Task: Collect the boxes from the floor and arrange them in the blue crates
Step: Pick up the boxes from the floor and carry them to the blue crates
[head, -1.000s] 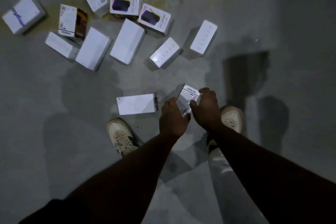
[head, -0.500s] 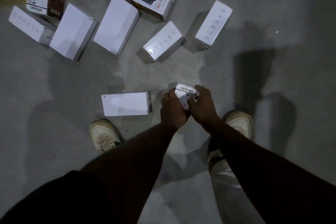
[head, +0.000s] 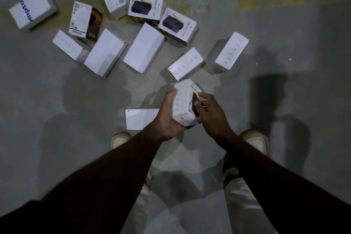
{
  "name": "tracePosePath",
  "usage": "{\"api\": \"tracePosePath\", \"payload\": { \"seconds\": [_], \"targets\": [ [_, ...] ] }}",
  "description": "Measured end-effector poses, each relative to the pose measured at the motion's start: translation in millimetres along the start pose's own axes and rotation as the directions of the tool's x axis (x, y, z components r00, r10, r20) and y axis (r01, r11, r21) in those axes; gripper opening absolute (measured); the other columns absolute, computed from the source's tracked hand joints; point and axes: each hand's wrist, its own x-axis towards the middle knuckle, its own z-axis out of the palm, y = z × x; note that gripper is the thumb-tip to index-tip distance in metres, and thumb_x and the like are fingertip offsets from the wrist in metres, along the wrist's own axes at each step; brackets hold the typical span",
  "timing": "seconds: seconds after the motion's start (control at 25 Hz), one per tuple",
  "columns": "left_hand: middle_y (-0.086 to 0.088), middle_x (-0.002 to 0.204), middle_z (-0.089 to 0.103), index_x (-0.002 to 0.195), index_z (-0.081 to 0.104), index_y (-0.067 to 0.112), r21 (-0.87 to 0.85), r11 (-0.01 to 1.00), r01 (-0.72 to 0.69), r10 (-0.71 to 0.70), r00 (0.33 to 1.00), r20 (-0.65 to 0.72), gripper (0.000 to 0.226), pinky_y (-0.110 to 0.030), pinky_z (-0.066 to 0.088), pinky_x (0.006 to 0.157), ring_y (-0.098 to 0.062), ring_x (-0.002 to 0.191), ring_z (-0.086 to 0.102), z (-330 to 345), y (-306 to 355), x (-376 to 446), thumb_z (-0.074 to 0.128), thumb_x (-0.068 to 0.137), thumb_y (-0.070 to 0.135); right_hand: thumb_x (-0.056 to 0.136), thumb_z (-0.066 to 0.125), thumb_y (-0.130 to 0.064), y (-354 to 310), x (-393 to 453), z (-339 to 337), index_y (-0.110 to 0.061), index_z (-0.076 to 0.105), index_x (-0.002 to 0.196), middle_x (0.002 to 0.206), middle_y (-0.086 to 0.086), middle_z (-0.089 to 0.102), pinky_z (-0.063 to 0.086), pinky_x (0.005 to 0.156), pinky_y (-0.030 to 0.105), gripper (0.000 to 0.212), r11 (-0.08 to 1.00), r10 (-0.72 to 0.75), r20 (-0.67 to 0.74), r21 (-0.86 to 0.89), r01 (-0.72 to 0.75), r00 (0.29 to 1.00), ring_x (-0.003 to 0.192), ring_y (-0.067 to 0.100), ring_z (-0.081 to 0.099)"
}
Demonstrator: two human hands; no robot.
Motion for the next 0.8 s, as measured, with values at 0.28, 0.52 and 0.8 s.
{"api": "tracePosePath", "payload": {
  "seconds": [0.28, 0.52, 0.8],
  "targets": [
    [-0.009, 0.111, 0.071, 0.129, 0.063, 0.022, 0.172, 0.961, -0.217, 0.244, 0.957, -0.156, 0.041, -0.038, 0.054, 0.083, -0.024, 0.097, 0.067, -27, 32, 0, 0.062, 0.094, 0.043, 0.096, 0.058, -0.038, -34, 42, 22, -0.013, 0.047, 0.137, 0.125, 0.008, 0.064, 0.047, 0.086, 0.029, 0.049, 0.992, 0.122, -0.145, -0.014, -0.125, 0.982, 0.11, 0.02, 0.063],
    [-0.012, 0.114, 0.073, 0.133, 0.058, 0.014, 0.33, 0.898, -0.292, 0.397, 0.86, -0.32, 0.062, -0.033, 0.056, 0.068, -0.025, 0.094, 0.069, -74, 82, 12, 0.074, 0.078, 0.039, 0.073, 0.081, -0.052, -69, 127, 79, -0.009, 0.028, 0.145, 0.141, 0.012, 0.05, 0.049, 0.103, 0.04, 0.099, 0.868, 0.471, -0.318, 0.334, -0.368, 0.823, 0.126, 0.029, 0.054],
    [-0.009, 0.118, 0.071, 0.136, 0.05, 0.019, 0.421, 0.871, -0.254, 0.398, 0.867, -0.299, 0.096, -0.033, 0.058, 0.067, -0.026, 0.101, 0.071, -80, 107, 16, 0.081, 0.051, 0.051, 0.072, 0.086, -0.035, -58, 160, 95, -0.011, 0.025, 0.144, 0.135, 0.009, 0.051, 0.049, 0.104, 0.043, 0.097, 0.773, 0.573, -0.272, 0.491, -0.401, 0.773, 0.12, 0.025, 0.055]
  ]
}}
